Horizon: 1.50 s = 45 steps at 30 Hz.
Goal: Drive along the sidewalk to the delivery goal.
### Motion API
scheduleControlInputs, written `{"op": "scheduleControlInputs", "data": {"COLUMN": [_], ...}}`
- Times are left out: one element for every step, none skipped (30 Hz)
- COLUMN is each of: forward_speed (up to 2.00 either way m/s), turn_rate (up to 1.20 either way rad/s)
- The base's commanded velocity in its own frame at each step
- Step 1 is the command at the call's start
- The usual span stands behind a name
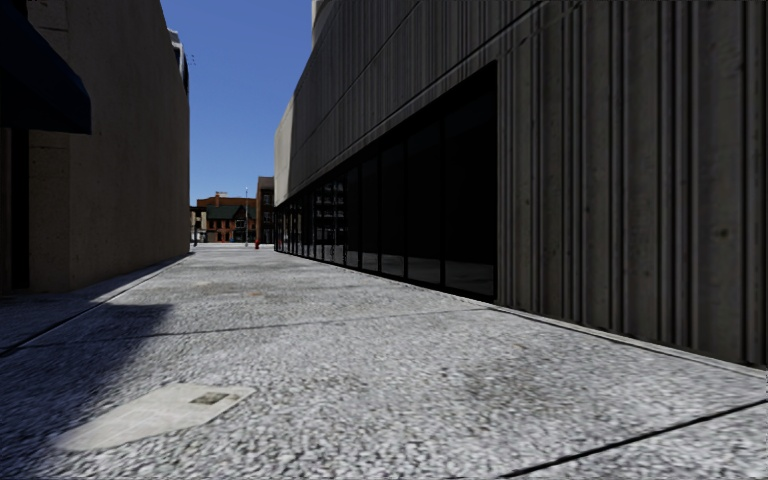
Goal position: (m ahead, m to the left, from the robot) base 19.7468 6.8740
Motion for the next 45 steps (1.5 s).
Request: {"op": "scheduleControlInputs", "data": {"forward_speed": [2.00,2.00,2.00,2.00,2.00,2.00,2.00,2.00,2.00,2.00,2.00,2.00,2.00,2.00,2.00,2.00,2.00,2.00,2.00,2.00,2.00,2.00,2.00,2.00,2.00,2.00,2.00,2.00,2.00,2.00,2.00,2.00,2.00,2.00,2.00,2.00,2.00,2.00,2.00,2.00,2.00,2.00,2.00,2.00,2.00], "turn_rate": [0.00,0.00,0.00,0.00,0.00,0.00,0.00,0.00,0.00,0.00,0.00,0.00,0.00,0.00,0.00,0.00,0.00,0.00,0.00,0.00,0.09,0.09,0.14,0.17,0.21,0.21,0.24,0.26,0.26,0.26,0.26,0.26,0.26,0.26,0.26,0.26,0.26,0.26,0.26,0.26,0.26,0.26,0.26,0.26,0.26]}}
